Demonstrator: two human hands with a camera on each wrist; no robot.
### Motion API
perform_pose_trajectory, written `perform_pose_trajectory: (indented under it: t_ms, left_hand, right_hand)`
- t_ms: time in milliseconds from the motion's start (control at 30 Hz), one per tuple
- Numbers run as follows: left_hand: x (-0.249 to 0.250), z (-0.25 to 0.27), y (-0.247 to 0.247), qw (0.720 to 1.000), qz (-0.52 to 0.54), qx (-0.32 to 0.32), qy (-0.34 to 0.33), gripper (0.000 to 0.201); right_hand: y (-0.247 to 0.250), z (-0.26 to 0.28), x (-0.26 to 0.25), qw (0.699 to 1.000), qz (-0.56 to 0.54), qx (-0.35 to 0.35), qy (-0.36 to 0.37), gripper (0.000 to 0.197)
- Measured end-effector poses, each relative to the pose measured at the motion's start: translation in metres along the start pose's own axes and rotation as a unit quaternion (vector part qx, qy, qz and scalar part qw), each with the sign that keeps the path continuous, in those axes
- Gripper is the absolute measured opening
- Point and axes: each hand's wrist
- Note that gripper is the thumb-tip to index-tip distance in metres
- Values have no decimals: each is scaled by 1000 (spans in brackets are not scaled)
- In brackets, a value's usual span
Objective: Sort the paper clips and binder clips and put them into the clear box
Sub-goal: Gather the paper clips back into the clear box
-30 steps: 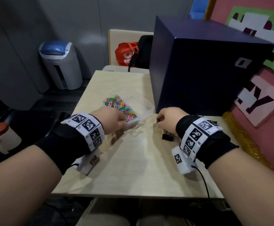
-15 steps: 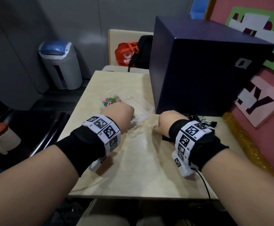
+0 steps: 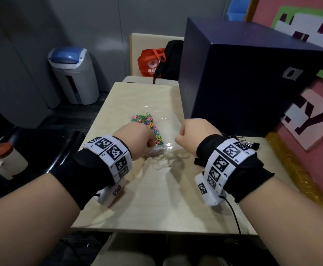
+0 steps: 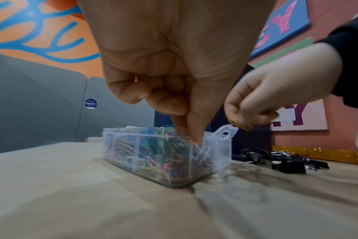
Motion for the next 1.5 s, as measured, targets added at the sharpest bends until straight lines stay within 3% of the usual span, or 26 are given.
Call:
perform_pose_trajectory:
  t_ms: [67, 133, 300, 433, 567, 667, 800, 900, 1000, 1167, 1300, 1367, 1500]
  left_hand:
    - [1, 3, 2, 1000, -1, 0, -8, 18]
    - [3, 6, 3, 1000, -10, 1, -21, 17]
    - [-5, 12, 7, 1000, -21, -13, -18, 19]
    - [-16, 10, 16, 996, -78, -34, 32, 18]
    - [-4, 6, 23, 993, -92, -34, 61, 23]
    - [21, 9, 19, 998, -51, -7, 24, 24]
    - [50, 5, 1, 997, -72, -22, -9, 33]
    - [57, 3, -8, 995, -90, -31, -4, 28]
    - [57, 3, -6, 994, -100, -43, -5, 19]
    - [43, 7, 5, 988, -136, -74, 7, 16]
    - [21, 10, 14, 984, -151, -90, -26, 15]
    - [13, 12, 18, 982, -160, -98, -23, 13]
    - [7, 18, 26, 970, -203, -129, -20, 15]
  right_hand:
    - [-2, -2, -12, 997, -42, 56, 41, 20]
    - [-7, -6, -22, 993, -62, 65, 78, 23]
    - [-11, -10, -13, 995, -63, 45, 67, 42]
    - [-2, -6, 9, 995, 76, -49, 43, 54]
    - [-8, -8, 20, 988, 120, -46, 85, 41]
    - [-9, -8, 19, 984, 138, -18, 110, 34]
    - [-7, -9, 18, 984, 130, -24, 123, 33]
    - [-9, -7, 26, 995, 61, -30, 70, 28]
    - [-10, -3, 42, 997, 63, -32, -23, 35]
    - [-5, 3, 61, 971, 70, -106, -203, 56]
    - [-9, 8, 63, 965, 116, -190, -138, 43]
    - [-11, 11, 60, 971, 107, -178, -116, 41]
    - [-9, 11, 44, 971, 94, -171, -140, 45]
Point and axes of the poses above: each hand's wrist, its own z-axis away from the middle knuckle, its own y-axis out of the back of the hand, x = y × z, and after that the axes turned 8 degrees about y, right-handed
